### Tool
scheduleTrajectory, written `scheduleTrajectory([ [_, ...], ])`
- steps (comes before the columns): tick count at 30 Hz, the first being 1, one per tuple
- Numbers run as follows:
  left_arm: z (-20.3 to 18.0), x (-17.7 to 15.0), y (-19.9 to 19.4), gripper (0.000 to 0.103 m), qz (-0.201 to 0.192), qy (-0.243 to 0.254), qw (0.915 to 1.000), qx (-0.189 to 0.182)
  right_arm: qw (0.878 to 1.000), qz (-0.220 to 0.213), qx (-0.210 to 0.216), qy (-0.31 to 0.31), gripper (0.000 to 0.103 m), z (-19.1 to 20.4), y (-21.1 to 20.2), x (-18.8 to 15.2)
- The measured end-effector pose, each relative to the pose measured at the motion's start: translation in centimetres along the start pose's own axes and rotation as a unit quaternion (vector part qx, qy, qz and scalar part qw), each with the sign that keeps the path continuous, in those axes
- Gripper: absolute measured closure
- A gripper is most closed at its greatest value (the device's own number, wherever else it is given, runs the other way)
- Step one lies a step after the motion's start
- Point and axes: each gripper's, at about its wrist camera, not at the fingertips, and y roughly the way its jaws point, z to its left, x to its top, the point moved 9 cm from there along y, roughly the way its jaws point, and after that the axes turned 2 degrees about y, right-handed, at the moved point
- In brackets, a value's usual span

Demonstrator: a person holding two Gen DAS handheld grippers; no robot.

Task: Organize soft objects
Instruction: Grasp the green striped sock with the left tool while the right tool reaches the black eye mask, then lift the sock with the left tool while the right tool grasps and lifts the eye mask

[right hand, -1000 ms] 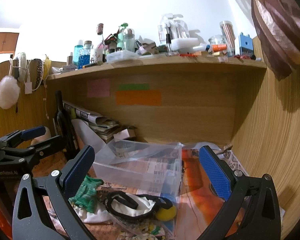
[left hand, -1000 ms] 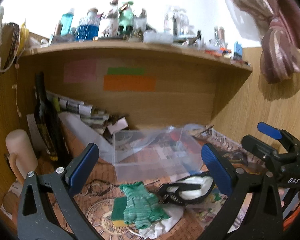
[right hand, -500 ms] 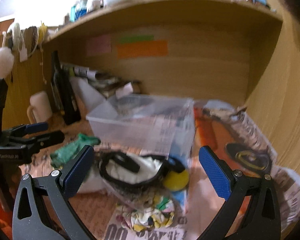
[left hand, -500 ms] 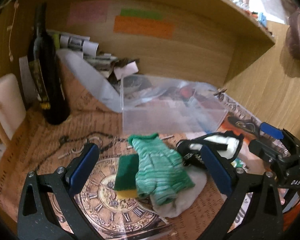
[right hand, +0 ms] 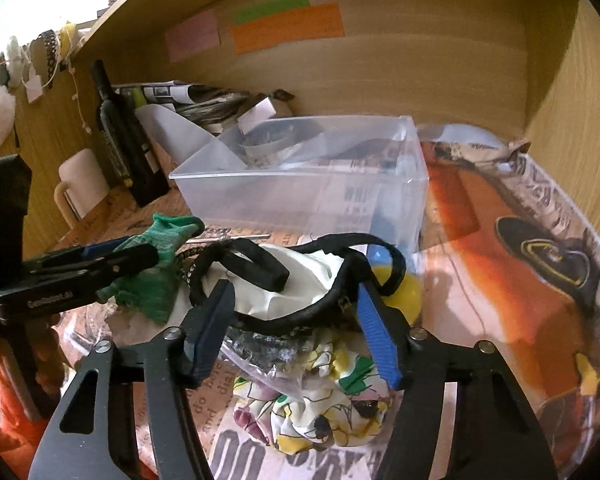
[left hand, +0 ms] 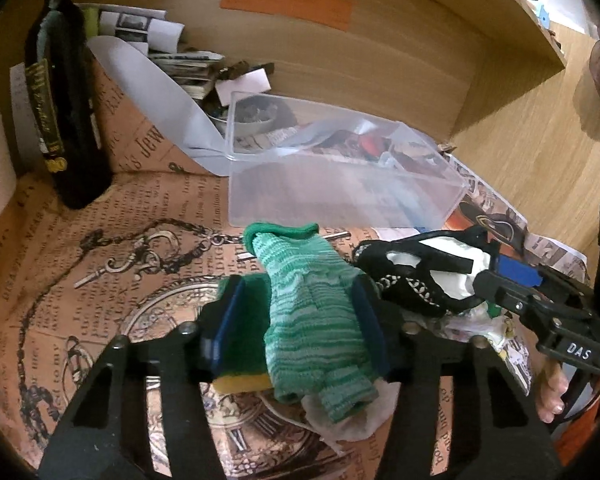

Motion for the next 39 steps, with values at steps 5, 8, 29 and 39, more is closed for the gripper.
scheduleTrajectory([
  [5,-0.4,0.2,0.2,0.074,0.001,0.004,1.0000,-0.007,1.000,0.009,-0.005,0.009,0.074,-0.4,0.5,-0.1],
  [8,-0.6,0.4,0.0,0.083,-0.004,0.011,0.9999,-0.004,1.000,0.005,-0.007,0.016,0.085,-0.7,0.5,0.2],
  [29,0.1,8.2,-3.9,0.086,-0.087,0.026,0.9959,0.001,0.991,-0.121,-0.030,-0.056,0.097,0.8,-3.0,9.0],
  [39,0.0,8.1,-3.1,0.086,-0.081,0.026,0.9963,-0.008,0.996,-0.054,-0.060,-0.044,0.056,-2.2,0.2,6.3],
])
